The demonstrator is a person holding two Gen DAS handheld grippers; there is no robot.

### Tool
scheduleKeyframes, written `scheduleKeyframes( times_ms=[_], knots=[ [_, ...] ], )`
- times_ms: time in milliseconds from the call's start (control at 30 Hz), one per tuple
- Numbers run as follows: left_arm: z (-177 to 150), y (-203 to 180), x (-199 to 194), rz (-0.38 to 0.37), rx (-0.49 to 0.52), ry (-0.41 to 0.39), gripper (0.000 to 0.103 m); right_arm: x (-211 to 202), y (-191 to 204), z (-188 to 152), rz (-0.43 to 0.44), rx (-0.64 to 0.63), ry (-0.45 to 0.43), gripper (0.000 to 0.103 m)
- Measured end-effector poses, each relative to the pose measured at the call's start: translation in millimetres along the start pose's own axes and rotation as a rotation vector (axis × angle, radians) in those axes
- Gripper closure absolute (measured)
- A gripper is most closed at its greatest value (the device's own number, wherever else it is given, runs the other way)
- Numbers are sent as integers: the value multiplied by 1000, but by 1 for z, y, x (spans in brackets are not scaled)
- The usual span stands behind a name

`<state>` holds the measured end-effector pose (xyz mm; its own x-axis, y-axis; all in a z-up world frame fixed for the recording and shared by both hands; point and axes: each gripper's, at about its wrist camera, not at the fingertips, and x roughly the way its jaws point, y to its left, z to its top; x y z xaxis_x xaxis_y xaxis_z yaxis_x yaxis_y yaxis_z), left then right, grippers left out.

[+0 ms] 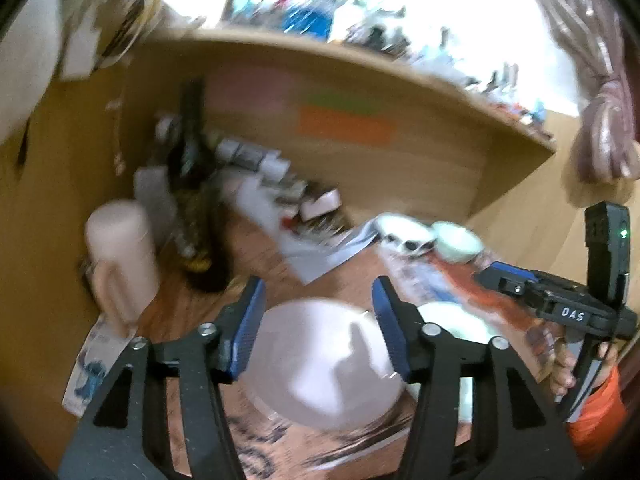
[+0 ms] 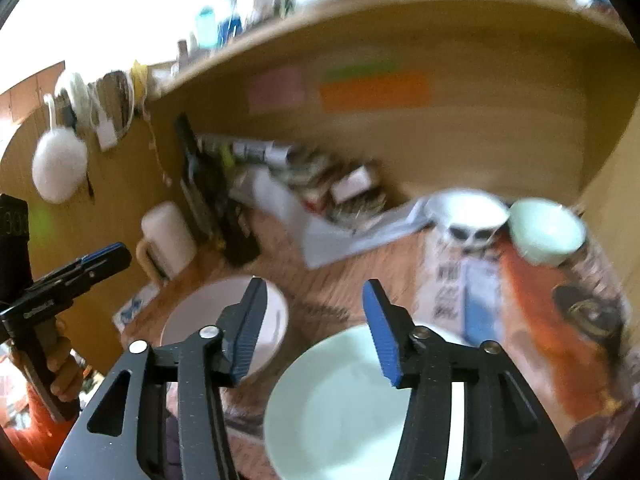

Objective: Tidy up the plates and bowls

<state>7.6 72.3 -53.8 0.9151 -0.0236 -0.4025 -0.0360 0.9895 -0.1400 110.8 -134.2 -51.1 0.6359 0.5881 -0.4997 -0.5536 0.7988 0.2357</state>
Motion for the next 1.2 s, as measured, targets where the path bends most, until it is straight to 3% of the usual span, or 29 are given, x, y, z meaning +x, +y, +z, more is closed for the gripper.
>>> scheduleKeyframes(
  times_ms=[300, 567, 833, 1200],
  knots=[
    [41, -63, 23, -99, 56, -57, 35, -45, -40, 28, -65, 15, -167, 53],
    [78, -99, 90, -131, 47, -1, 22, -40, -87, 52, -100, 60, -213, 48],
    [87, -125, 186, -107, 53, 154, 22, 13, -137, 63, -106, 150, -127, 48],
    [76, -120, 300, -7, 64, 377, 22, 126, -187, 50, -162, 251, 124, 48]
  ],
)
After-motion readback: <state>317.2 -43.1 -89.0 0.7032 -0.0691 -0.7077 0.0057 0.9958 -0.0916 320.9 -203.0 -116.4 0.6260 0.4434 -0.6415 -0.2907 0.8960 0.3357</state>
